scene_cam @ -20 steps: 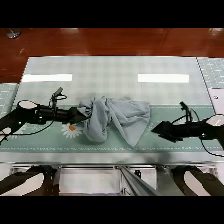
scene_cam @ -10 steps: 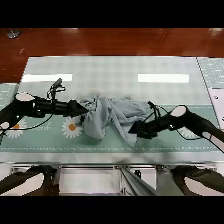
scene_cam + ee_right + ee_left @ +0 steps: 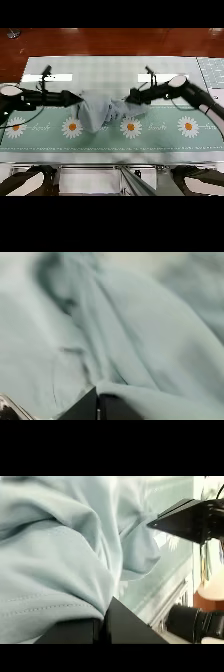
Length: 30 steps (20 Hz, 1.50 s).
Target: Fold the shirts.
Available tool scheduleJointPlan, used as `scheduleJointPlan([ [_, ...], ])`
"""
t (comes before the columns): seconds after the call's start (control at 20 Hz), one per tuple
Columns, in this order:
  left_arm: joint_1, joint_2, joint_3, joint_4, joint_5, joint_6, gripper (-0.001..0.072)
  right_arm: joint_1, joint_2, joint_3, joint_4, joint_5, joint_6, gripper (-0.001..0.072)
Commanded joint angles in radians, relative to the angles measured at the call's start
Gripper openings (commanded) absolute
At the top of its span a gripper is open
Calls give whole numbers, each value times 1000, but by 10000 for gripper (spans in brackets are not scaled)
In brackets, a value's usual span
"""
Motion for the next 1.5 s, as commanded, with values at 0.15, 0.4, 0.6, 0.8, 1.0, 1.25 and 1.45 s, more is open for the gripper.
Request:
scheduleJointPlan([
  [0.15,195,167,434,-93,21,-37,23,-114,39,798,-165,127,69,23],
  [0.4,336,293,758,263,-2,-273,23,-123,282,1021,-406,183,72,23],
  [0.6,374,434,827,557,-53,-314,22,-123,524,974,-636,273,84,23],
  [0.8,177,540,805,814,-167,-319,23,-123,663,962,-820,438,148,23],
  [1.0,12,601,642,824,-352,-368,23,-123,715,835,-834,656,208,23],
  [1.25,2,610,184,807,-314,-427,23,-123,824,251,-750,643,253,23],
  [1.45,2,506,-140,657,-23,-434,23,-123,808,-217,-861,321,309,23],
])
